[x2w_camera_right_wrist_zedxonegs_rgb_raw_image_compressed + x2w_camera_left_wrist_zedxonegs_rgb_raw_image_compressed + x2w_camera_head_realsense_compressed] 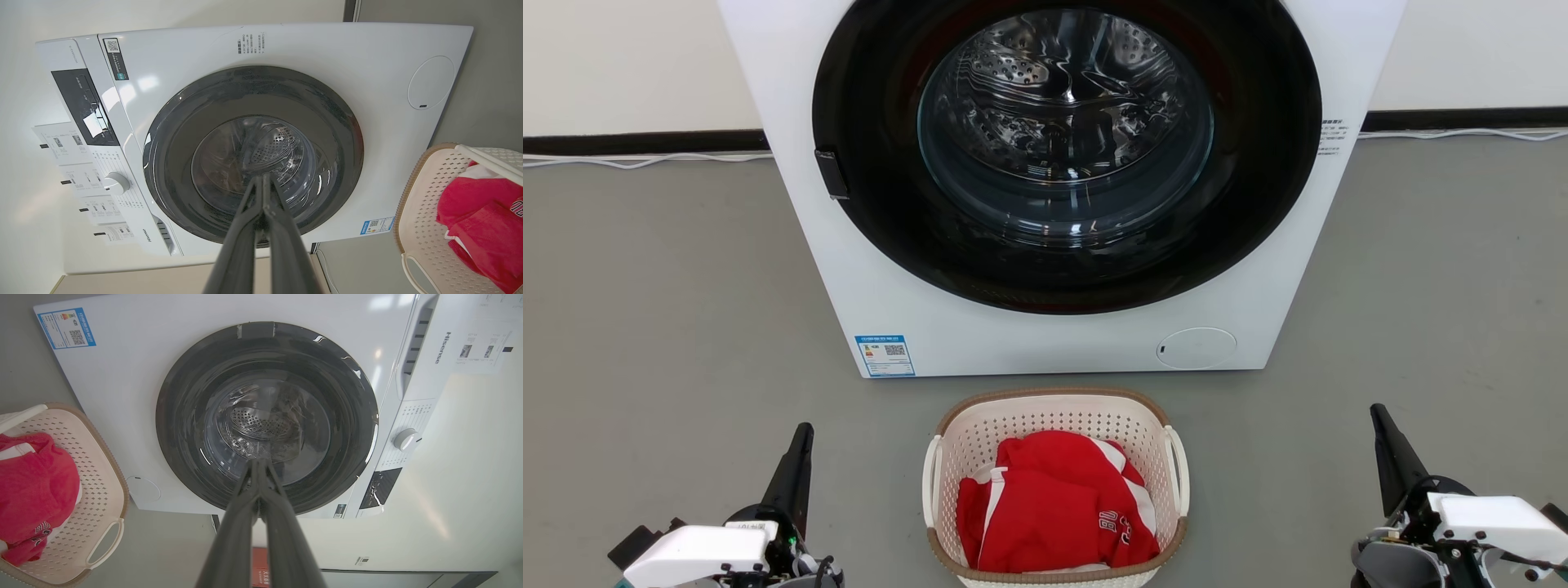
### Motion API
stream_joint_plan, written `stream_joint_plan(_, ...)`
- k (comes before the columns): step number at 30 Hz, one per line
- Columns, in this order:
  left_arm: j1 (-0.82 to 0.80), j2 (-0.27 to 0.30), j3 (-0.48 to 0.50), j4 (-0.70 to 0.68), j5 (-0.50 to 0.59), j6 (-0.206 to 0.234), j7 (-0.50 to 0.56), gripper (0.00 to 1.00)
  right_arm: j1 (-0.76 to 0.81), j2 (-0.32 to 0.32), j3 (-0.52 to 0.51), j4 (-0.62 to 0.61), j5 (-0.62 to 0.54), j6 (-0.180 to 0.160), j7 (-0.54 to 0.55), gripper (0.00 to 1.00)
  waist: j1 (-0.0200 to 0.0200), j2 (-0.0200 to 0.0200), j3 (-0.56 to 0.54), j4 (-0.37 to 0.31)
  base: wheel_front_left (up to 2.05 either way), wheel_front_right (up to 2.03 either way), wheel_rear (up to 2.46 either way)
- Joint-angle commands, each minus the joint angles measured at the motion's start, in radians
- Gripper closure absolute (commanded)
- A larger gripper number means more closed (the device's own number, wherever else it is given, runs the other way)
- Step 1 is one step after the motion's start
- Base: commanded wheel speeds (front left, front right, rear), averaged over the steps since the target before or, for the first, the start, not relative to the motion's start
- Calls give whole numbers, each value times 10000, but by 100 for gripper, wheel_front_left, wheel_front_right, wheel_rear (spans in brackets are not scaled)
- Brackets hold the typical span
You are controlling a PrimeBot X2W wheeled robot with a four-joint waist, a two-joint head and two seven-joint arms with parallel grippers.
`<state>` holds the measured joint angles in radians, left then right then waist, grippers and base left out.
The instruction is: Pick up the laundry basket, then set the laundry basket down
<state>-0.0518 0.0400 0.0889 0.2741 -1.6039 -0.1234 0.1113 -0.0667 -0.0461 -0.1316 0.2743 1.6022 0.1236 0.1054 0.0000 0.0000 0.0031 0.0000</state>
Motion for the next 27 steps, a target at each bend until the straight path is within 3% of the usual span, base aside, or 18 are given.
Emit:
stream_joint_plan(1,-561,102,245,-293,-51,-73,16,100,-412,-41,183,-296,68,71,75,100,0,0,0,0,0,0,0)
stream_joint_plan(9,-561,102,245,-293,-51,-73,16,100,-412,-41,183,-296,68,71,75,100,0,0,0,0,0,0,0)
stream_joint_plan(10,17,-4,2,40,2,2,-4,0,24,0,6,34,-2,-2,-2,0,0,0,0,0,0,0,0)
stream_joint_plan(19,115,-27,-80,125,6,0,-198,0,144,12,165,-22,22,0,-199,0,22,0,-16,8,0,0,0)
stream_joint_plan(27,167,-5,-213,83,186,-5,-443,0,213,9,285,-162,-299,5,-436,0,1,0,9,19,0,0,0)
